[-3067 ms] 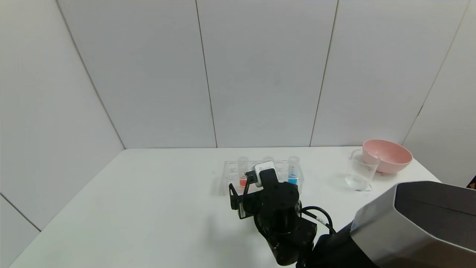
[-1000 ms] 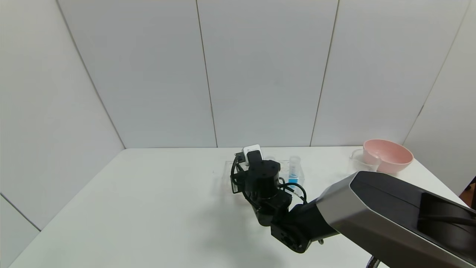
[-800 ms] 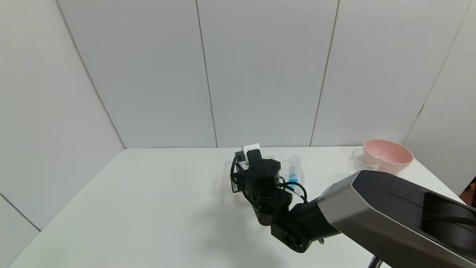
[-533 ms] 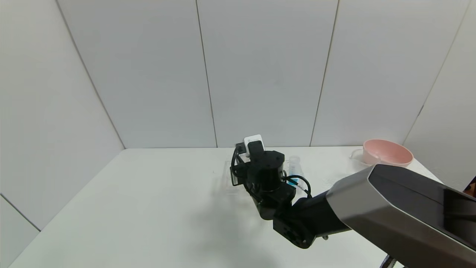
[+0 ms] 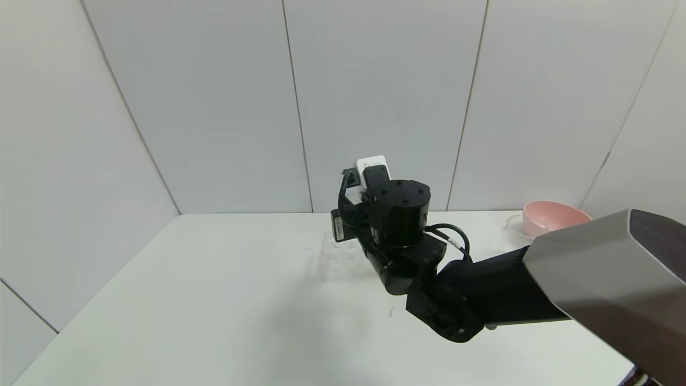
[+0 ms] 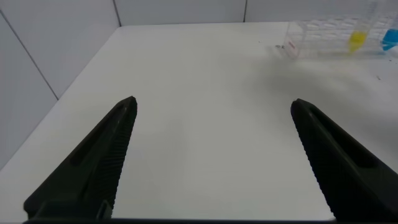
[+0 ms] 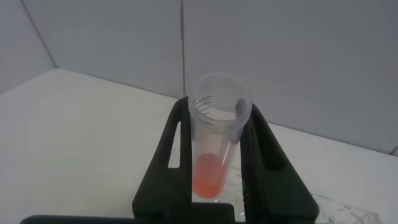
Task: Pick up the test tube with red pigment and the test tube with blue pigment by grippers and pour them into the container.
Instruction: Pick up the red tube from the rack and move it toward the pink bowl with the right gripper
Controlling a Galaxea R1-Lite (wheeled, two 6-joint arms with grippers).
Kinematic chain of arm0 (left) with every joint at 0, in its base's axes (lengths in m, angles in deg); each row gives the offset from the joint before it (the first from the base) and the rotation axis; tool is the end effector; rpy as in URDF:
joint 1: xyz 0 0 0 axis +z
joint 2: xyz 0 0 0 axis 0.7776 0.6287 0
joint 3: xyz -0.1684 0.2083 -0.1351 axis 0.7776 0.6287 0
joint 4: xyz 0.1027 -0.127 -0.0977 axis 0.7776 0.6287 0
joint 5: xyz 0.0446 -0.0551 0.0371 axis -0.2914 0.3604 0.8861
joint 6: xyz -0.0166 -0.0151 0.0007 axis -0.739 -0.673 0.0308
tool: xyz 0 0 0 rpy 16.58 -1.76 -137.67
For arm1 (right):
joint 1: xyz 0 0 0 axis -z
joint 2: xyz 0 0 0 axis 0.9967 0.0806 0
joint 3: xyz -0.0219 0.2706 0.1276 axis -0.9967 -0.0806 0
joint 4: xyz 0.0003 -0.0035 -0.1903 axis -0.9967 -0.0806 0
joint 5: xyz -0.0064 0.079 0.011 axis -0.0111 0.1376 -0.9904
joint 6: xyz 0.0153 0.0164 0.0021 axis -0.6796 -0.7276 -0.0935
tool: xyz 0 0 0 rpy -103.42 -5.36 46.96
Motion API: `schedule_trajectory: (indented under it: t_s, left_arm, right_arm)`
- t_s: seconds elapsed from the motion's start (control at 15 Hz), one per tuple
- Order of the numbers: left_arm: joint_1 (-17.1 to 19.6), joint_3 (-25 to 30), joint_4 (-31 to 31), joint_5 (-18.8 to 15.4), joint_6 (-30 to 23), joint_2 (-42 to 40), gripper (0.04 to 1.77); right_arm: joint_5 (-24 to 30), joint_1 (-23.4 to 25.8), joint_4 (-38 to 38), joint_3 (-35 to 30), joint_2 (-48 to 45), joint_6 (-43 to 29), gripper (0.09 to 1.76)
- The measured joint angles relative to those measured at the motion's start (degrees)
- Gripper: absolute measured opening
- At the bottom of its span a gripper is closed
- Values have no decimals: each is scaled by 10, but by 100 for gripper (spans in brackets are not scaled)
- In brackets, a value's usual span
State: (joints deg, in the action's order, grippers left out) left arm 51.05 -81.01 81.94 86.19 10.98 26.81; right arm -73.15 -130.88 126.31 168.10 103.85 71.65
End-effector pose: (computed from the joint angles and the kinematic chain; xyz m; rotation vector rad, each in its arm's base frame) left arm -0.0228 0.0001 0.0754 0.0000 0.0023 0.0000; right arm 0.3308 0.3227 0.1582 0.0108 -0.0403 0.3443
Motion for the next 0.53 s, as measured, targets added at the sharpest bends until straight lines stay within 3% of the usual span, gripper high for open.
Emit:
schedule_trajectory:
  t_s: [0.33,0.53]
  left_arm:
    - [0,0,0,0,0,0,176]
    - [0,0,0,0,0,0,176]
  right_arm:
    - [7,-6,1,-33,-26,3,51]
    - [67,-5,2,-113,-76,6,51]
